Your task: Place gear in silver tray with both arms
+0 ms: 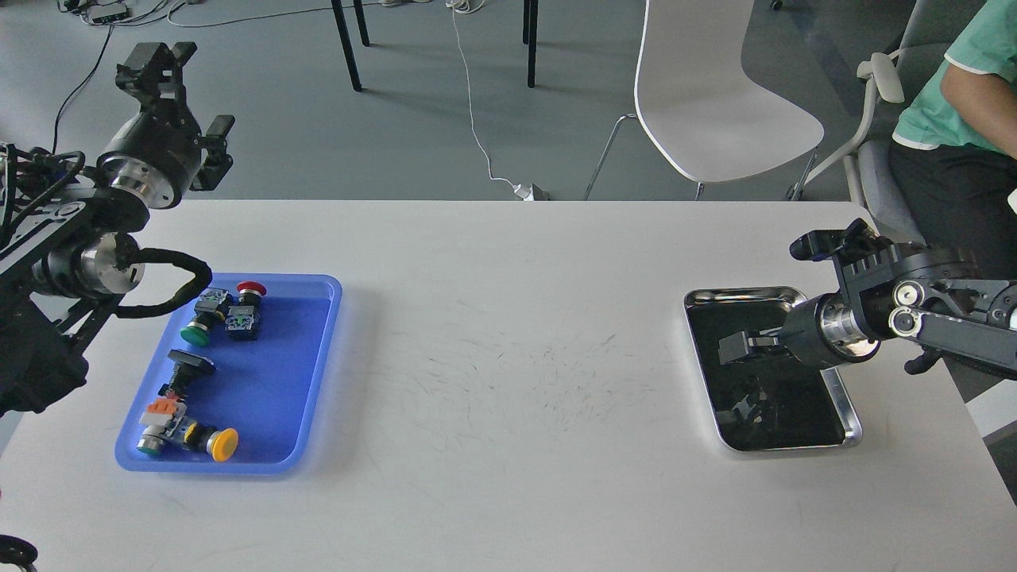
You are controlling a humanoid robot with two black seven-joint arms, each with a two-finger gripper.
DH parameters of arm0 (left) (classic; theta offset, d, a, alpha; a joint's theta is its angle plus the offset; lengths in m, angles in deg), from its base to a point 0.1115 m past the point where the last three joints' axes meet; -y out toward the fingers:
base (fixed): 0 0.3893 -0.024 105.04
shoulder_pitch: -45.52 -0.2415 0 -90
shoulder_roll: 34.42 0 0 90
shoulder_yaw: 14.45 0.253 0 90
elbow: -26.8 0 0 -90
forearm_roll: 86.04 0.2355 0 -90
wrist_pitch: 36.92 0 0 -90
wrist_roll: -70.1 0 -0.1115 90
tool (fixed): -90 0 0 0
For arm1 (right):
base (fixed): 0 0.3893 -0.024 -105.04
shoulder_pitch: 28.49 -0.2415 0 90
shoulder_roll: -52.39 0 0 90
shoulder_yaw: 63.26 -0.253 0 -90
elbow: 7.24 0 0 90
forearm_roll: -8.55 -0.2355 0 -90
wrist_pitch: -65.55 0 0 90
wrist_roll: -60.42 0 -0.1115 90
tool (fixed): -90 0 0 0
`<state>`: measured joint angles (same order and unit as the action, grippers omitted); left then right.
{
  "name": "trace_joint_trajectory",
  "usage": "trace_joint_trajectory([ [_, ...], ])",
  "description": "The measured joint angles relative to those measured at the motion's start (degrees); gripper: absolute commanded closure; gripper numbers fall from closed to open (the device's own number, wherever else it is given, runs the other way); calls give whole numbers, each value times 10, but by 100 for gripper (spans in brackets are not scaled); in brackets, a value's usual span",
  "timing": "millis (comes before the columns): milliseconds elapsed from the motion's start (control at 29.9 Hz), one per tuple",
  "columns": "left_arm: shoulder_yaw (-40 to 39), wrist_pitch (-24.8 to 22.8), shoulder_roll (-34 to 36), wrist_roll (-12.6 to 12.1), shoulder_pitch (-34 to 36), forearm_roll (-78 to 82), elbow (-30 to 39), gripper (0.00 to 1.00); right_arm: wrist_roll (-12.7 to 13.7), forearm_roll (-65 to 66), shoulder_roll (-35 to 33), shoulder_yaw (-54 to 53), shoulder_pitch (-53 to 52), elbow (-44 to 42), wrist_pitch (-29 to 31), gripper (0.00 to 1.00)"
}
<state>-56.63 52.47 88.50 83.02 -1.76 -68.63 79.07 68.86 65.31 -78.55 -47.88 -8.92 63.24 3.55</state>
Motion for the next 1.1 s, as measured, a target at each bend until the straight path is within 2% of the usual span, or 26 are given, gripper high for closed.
trace_joint_trajectory([
  [268, 0, -3, 0, 0, 9, 0, -17, 2, -6, -38, -24, -139, 24, -35, 0, 5],
  [368, 0, -6, 1, -3, 14, 0, -27, 2, -31, -86, -13, -215, 65, -93, -10, 4],
  [502, -1, -15, 0, -6, 19, 0, -30, 2, -78, -176, 27, -335, 109, -191, -23, 5],
  [568, -1, -21, -4, -8, 19, -2, -31, 2, -89, -248, 46, -380, 122, -240, -24, 5],
  [736, -1, -27, -40, -12, 20, -4, -31, 2, -95, -472, 84, -479, 153, -341, -20, 5],
  [869, -1, -32, -76, -17, 20, -3, -32, 2, -95, -662, 93, -524, 206, -356, -3, 5],
  [970, -7, -35, -100, -17, 20, -7, -33, 2, -96, -725, 96, -550, 259, -349, -1, 4],
  [1103, -39, -35, -128, -17, 17, -20, -47, 2, -98, -740, 105, -593, 323, -339, 0, 2],
])
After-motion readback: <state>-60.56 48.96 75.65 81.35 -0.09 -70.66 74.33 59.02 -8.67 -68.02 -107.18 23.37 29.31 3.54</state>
